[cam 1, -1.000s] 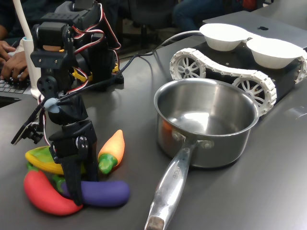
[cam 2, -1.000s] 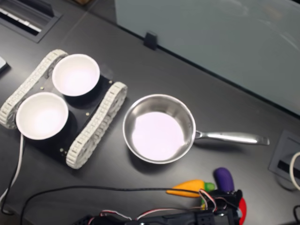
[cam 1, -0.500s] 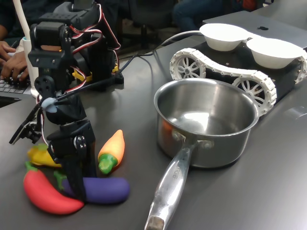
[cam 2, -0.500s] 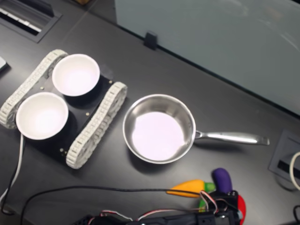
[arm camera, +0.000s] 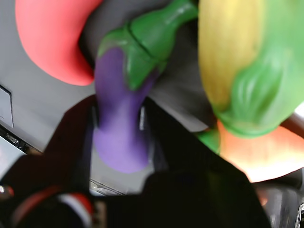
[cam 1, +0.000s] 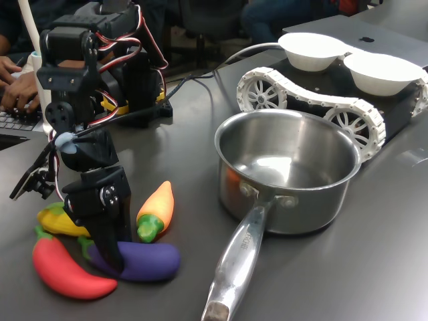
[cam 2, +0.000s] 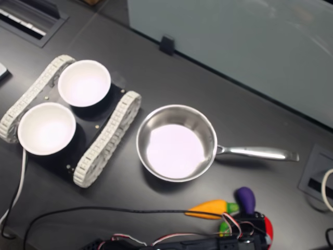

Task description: Pick up the brinjal and place them in the pan

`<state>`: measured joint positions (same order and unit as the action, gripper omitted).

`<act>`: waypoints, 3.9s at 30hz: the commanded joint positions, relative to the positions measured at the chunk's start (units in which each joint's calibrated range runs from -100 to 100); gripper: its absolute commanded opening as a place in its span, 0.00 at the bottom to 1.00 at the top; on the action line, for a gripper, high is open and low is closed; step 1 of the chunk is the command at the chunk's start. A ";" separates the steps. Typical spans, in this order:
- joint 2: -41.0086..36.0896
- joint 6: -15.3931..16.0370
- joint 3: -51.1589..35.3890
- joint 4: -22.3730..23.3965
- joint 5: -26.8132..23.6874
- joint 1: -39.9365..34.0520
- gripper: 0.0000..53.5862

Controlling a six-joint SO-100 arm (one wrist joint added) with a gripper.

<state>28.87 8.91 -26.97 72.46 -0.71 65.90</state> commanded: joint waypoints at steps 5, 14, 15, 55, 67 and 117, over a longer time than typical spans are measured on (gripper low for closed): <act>-5.21 0.42 3.02 -2.40 0.49 1.65 0.00; -18.12 -0.50 19.56 -12.72 0.63 3.14 0.00; -20.39 -0.67 22.74 -14.59 0.63 3.14 0.00; -68.64 -1.09 46.91 -18.26 0.34 0.04 0.00; -77.42 -1.01 43.37 -10.67 -1.07 -8.90 0.00; -68.64 -20.50 51.64 -21.59 -3.76 -60.51 0.00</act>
<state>-39.56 -10.38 25.52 55.38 -3.98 7.15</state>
